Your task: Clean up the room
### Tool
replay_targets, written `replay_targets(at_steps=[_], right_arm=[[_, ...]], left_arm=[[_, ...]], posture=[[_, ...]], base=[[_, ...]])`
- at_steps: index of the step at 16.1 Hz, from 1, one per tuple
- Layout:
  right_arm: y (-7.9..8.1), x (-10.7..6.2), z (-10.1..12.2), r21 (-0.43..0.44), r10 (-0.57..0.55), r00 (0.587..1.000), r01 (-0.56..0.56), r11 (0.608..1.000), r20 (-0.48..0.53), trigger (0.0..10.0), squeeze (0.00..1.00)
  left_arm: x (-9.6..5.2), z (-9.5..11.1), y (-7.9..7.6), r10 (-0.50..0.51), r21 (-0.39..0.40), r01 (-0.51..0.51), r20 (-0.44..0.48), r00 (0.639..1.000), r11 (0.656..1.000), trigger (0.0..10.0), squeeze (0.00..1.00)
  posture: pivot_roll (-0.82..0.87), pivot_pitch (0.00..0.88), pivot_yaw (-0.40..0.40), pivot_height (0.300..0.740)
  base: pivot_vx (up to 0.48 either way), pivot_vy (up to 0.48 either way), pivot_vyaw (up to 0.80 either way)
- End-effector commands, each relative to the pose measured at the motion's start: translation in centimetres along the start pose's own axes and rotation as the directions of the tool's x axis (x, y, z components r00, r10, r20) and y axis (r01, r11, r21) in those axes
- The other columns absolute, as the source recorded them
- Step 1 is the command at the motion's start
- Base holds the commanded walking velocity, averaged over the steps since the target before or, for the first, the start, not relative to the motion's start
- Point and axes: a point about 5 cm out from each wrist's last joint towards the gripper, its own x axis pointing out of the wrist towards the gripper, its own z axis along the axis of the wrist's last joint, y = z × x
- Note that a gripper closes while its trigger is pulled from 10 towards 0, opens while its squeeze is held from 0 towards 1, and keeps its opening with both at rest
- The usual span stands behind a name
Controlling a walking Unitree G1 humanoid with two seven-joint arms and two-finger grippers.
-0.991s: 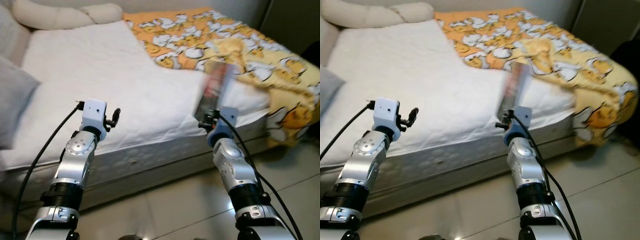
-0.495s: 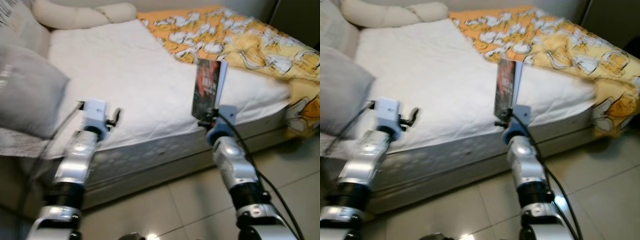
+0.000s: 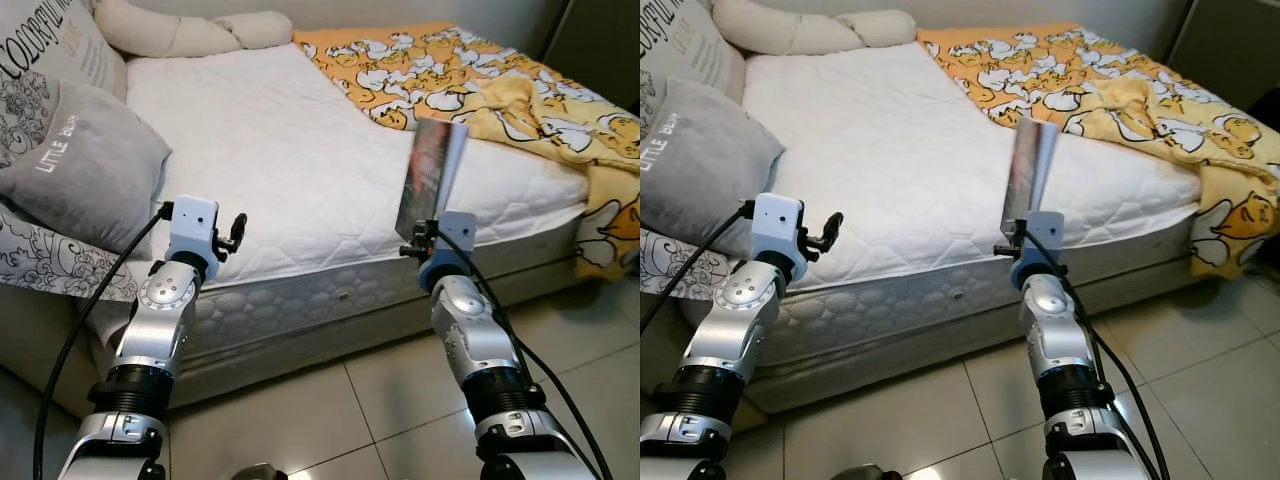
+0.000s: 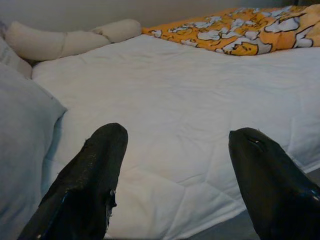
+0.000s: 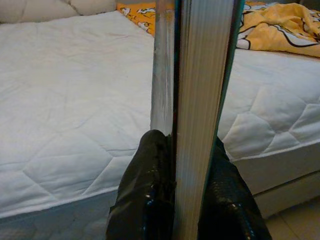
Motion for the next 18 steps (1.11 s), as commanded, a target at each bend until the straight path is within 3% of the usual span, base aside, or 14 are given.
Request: replay_targets(at_steps=[1, 15, 18], right_arm=[[-0.05, 0.14, 1.12, 0.026, 0.01, 0.999, -0.011, 1.0, 0.046, 10.0, 0.0], [-0.17, -0.05, 0.9, 0.021, 0.013, 0.999, -0.015, 1.0, 0.05, 10.0, 0.0], [0.25, -0.05, 1.11, -0.031, 0.052, 0.997, -0.051, 0.998, 0.06, 10.0, 0.0]], left_arm=[[0.01, 0.29, -0.17, -0.005, 0.001, 0.005, 0.015, 1.0, 1.0, 10.0, 0.0], [-0.34, -0.07, -0.5, -0.01, -0.007, 0.01, -0.001, 1.0, 1.0, 10.0, 0.0], [-0.39, -0.09, -0.5, -0.008, -0.01, 0.008, -0.003, 1.0, 1.0, 10.0, 0.0]], posture=[[0.0, 0.0, -0.003, 0.74], [0.0, 0.0, -0.002, 0.74], [0.0, 0.0, -0.002, 0.74]], base=[[0.0, 0.0, 0.0], [0.229, 0.0, 0.0], [0.26, 0.0, 0.0]])
